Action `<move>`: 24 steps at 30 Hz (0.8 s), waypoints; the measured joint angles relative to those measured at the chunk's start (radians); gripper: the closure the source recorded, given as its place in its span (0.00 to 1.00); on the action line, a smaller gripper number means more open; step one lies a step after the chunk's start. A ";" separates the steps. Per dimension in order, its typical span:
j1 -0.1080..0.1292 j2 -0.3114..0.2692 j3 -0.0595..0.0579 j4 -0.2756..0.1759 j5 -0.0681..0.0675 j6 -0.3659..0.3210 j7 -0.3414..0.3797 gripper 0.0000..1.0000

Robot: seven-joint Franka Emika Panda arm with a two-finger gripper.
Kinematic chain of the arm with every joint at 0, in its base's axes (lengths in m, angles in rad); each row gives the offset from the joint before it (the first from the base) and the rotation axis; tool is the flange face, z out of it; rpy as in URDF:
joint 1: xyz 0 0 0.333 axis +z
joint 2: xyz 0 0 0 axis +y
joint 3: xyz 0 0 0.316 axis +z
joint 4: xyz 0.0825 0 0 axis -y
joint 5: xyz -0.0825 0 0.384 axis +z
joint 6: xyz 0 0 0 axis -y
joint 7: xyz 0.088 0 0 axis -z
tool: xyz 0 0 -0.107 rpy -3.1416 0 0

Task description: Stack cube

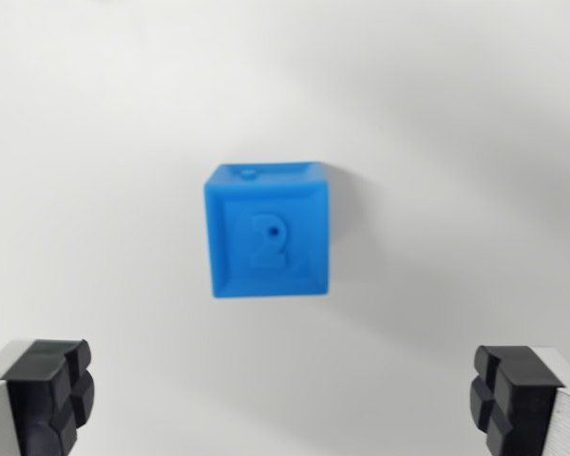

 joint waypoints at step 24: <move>0.003 0.195 0.002 -0.023 -0.002 0.214 -0.098 0.00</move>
